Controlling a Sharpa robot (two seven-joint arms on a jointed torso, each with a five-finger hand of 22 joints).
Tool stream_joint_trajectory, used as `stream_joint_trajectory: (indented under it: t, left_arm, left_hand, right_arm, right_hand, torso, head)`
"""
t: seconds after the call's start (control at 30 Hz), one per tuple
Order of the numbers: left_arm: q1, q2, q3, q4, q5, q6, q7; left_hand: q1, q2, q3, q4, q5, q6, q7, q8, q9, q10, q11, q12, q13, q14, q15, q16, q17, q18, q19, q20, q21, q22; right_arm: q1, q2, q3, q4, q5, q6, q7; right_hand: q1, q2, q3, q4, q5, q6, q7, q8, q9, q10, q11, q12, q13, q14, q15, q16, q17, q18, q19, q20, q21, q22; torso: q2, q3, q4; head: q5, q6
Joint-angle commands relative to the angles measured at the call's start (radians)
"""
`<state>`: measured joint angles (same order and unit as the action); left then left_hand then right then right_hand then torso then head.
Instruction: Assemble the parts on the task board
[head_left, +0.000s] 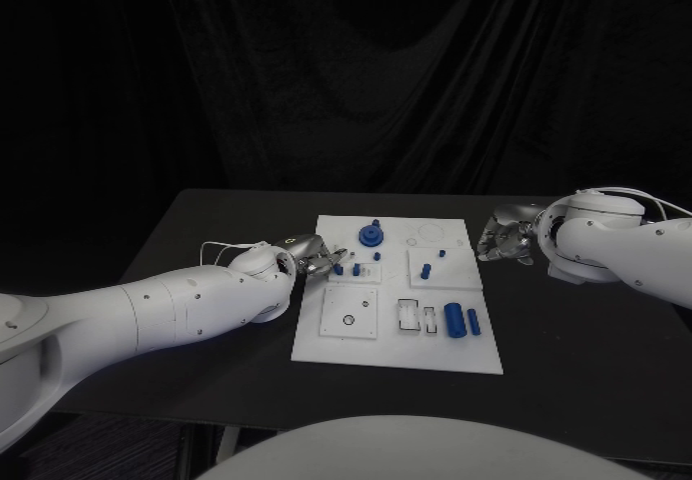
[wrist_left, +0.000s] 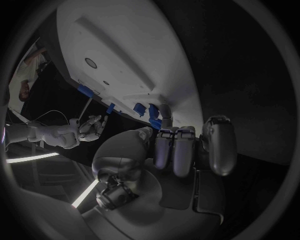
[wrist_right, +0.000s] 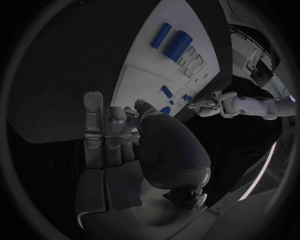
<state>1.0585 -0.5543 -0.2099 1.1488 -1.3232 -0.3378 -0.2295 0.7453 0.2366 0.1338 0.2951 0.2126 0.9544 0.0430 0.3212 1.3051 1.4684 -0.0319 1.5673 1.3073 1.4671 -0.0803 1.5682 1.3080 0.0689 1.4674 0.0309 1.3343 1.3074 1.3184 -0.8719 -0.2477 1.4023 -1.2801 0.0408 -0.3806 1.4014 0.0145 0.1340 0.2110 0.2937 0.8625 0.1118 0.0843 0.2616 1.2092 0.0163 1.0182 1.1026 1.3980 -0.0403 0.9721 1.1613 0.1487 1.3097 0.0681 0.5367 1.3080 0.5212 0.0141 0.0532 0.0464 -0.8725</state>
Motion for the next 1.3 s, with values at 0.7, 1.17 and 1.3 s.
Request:
stream_joint_trajectory:
  t: [0.7, 1.17, 1.3]
  left_arm:
    - [-0.007, 0.015, -0.001, -0.019, 0.004, 0.020, 0.132]
    - [-0.008, 0.013, -0.001, -0.015, 0.004, -0.005, 0.140]
    - [-0.008, 0.011, -0.001, -0.015, 0.004, -0.012, 0.120]
  left_hand:
    - [0.063, 0.041, -0.010, -0.002, 0.050, -0.051, 0.010, 0.004, 0.031, 0.102, 0.016, 0.004, 0.263, 0.104, 0.014, 0.003, 0.263, -0.008, -0.016, 0.013, -0.025, 0.182]
    - [0.089, 0.039, -0.005, -0.002, 0.060, -0.043, 0.009, 0.013, 0.032, 0.102, 0.016, 0.004, 0.263, 0.104, 0.015, 0.003, 0.263, -0.010, -0.012, 0.015, -0.015, 0.185]
    - [0.099, 0.033, -0.005, -0.002, 0.061, -0.036, 0.007, 0.020, 0.033, 0.102, 0.015, 0.004, 0.263, 0.104, 0.014, 0.003, 0.263, -0.011, -0.010, 0.015, -0.009, 0.187]
  right_arm:
    - [-0.002, 0.000, 0.000, 0.002, -0.003, 0.013, -0.018]
    - [-0.002, -0.002, 0.000, 0.003, -0.003, 0.011, -0.019]
    - [-0.002, -0.003, 0.000, 0.003, -0.003, 0.011, -0.019]
  right_hand:
    - [0.011, 0.010, 0.014, -0.001, 0.008, 0.007, 0.000, -0.003, -0.002, -0.009, 0.001, -0.009, -0.002, -0.010, 0.000, -0.006, -0.003, 0.007, -0.009, 0.001, -0.011, 0.036]
    - [0.012, 0.011, 0.016, -0.001, 0.009, 0.007, 0.000, -0.003, -0.002, -0.010, 0.001, -0.009, -0.003, -0.010, 0.000, -0.006, -0.002, 0.007, -0.010, 0.001, -0.013, 0.035]
    - [0.012, 0.011, 0.016, -0.001, 0.009, 0.007, 0.000, -0.003, -0.002, -0.010, 0.001, -0.009, -0.003, -0.010, 0.000, -0.006, -0.002, 0.007, -0.010, 0.001, -0.013, 0.035]
  torso:
    - [0.001, -0.0008, -0.0001]
    - [0.000, 0.0002, -0.0006]
    - [0.000, 0.0000, -0.0006]
  head:
    - [0.003, 0.000]
    - [0.002, 0.000]
    - [0.001, 0.000]
